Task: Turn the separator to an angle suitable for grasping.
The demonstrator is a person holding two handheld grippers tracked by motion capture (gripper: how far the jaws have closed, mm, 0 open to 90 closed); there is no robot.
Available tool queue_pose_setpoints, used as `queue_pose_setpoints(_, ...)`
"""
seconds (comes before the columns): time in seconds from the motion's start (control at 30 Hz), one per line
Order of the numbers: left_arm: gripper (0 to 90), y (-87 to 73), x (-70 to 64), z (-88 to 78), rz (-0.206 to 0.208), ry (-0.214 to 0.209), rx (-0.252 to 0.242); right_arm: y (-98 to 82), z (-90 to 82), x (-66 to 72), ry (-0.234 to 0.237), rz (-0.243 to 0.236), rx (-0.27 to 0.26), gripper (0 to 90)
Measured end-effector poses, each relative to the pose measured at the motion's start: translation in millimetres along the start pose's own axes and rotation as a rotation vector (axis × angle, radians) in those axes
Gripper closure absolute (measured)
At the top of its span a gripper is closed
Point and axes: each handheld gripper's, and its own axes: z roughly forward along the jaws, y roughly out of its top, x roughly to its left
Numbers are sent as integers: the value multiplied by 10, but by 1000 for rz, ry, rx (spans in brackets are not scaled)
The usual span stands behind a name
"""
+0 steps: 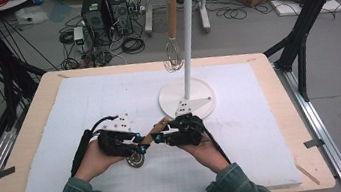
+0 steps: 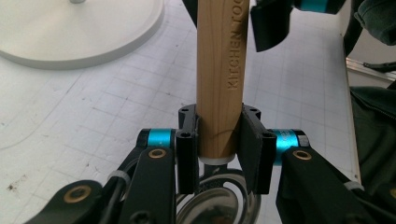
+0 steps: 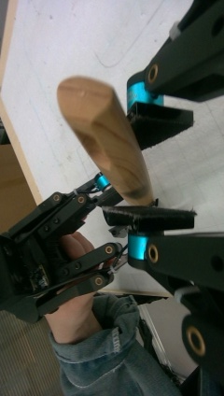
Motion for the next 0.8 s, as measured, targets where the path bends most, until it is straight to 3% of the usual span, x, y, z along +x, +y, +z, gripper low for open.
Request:
queue_pose_setpoints(0.13,699,-4,-13,2,4,-13,-4,37,-2,10,27,-2,-1,681)
queue_pose_setpoints(0.23,673,-34,15,-22,-26,-70,-38,57,-14,7,76,1,-7,713)
queue_pose_setpoints(0.33,633,-64,30,-27,-41,-85,-38,90,-18,35,100,-29,12,720)
queue_pose_setpoints(0.43,641,-84,41,-24,-49,-110,-48,128,-11,62,107,-50,23,723)
queue_pose_setpoints(0.5,680,-79,35,-35,-33,-117,-45,156,-13,77,106,-56,28,724)
queue_pose_setpoints(0.67,719,-45,3,-49,-14,-126,-63,233,-10,120,113,-83,3,724)
queue_pose_setpoints(0.8,722,-29,2,-60,-18,-125,-82,248,-11,153,85,-101,-29,675)
